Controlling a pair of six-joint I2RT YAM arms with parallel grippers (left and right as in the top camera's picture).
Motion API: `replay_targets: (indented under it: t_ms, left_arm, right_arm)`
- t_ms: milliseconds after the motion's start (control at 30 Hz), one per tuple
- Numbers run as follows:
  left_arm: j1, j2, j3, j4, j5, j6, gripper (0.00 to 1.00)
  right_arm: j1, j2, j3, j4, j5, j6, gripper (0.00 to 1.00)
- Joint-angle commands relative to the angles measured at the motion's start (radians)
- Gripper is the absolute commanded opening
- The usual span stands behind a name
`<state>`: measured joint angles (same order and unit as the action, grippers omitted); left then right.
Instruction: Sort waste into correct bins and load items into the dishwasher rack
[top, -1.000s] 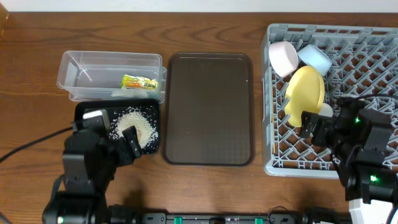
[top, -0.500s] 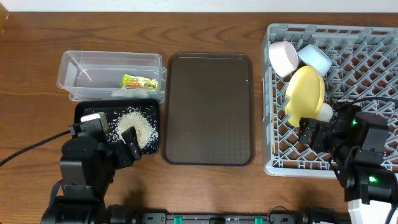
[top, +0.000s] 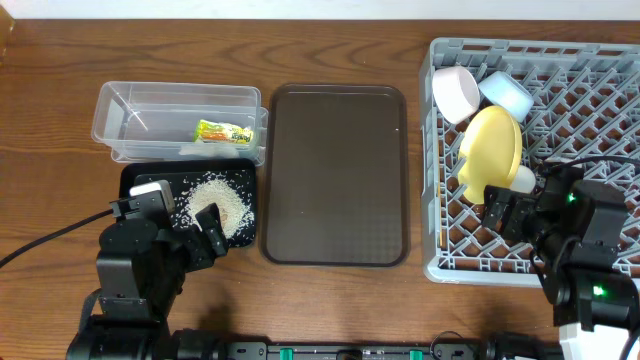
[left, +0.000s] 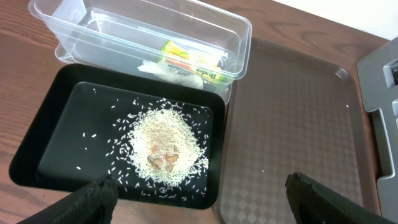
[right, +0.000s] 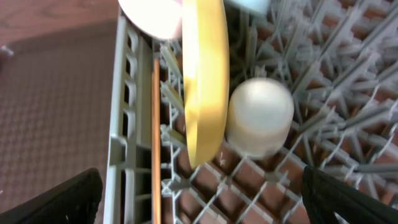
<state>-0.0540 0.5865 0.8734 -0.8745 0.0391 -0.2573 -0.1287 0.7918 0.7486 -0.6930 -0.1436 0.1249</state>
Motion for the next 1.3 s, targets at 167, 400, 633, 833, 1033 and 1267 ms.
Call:
replay_targets:
  t_ms: [167,400,633,833,1033,1267]
  left_arm:
    - [0.002,-0.001,-0.012,0.000,-0.005,0.013,0.90]
    - [0.002,-0.001,-0.012,0.000,-0.005,0.013,0.90]
    - [0.002,-0.001,-0.012,0.000,-0.005,0.013,0.90]
    - [0.002,-0.001,-0.012,0.000,-0.005,0.013,0.90]
    - [0.002,-0.001,-0.012,0.000,-0.005,0.013,0.90]
    - [0.002,-0.001,-0.012,0.000,-0.005,0.013,0.91]
  right_arm:
    - [0.128,-0.196,-0.194,0.267,0.009,-0.149,0.99]
    - [0.173,-0.475,-0.544,0.778,0.009,-0.149,0.99]
    - [0.167,-0.640,-0.725,0.903,0.009,-0.149,0.99]
    - [0.148,-0.716,-0.743,0.826,0.018,-0.150,0.99]
    - [0.140,-0.787,-0.743,0.628,0.012,-0.150,0.99]
    - [0.140,-0.781,-0.743,0.629,0.012,-0.149,0.99]
